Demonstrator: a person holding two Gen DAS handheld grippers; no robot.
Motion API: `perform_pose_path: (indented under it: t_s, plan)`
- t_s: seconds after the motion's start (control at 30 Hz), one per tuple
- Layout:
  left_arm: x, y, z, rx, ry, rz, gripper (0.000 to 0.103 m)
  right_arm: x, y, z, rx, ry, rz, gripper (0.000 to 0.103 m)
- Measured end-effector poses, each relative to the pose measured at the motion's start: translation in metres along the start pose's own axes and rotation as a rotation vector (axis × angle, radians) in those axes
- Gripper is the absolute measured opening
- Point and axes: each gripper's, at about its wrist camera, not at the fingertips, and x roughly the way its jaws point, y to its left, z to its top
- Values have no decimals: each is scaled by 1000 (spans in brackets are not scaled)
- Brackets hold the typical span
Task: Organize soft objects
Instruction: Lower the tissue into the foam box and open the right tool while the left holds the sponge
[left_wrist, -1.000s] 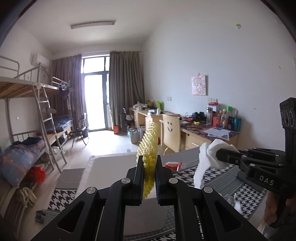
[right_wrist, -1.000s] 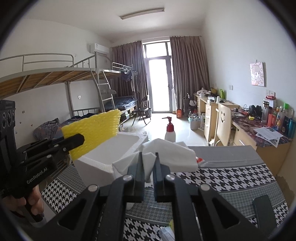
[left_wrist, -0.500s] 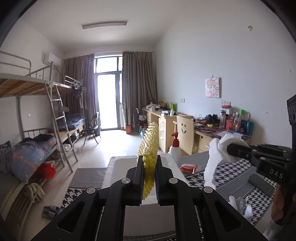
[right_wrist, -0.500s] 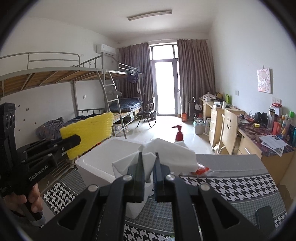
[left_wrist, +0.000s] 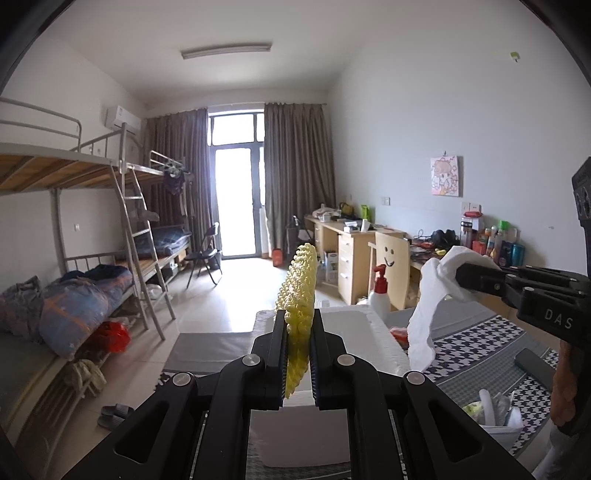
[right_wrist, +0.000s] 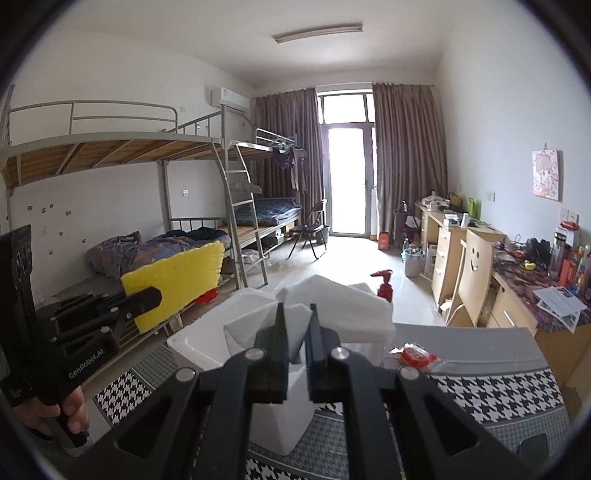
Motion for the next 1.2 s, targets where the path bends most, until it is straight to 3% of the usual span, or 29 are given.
perform_pose_path:
  t_s: [0.73,1.2]
  plan:
    - [9,30,-9,-38,20,60,11,54,15,0,-36,96,64,10]
    - [14,39,-16,-61,44,57,11,86,18,-5,-18,190,74,10]
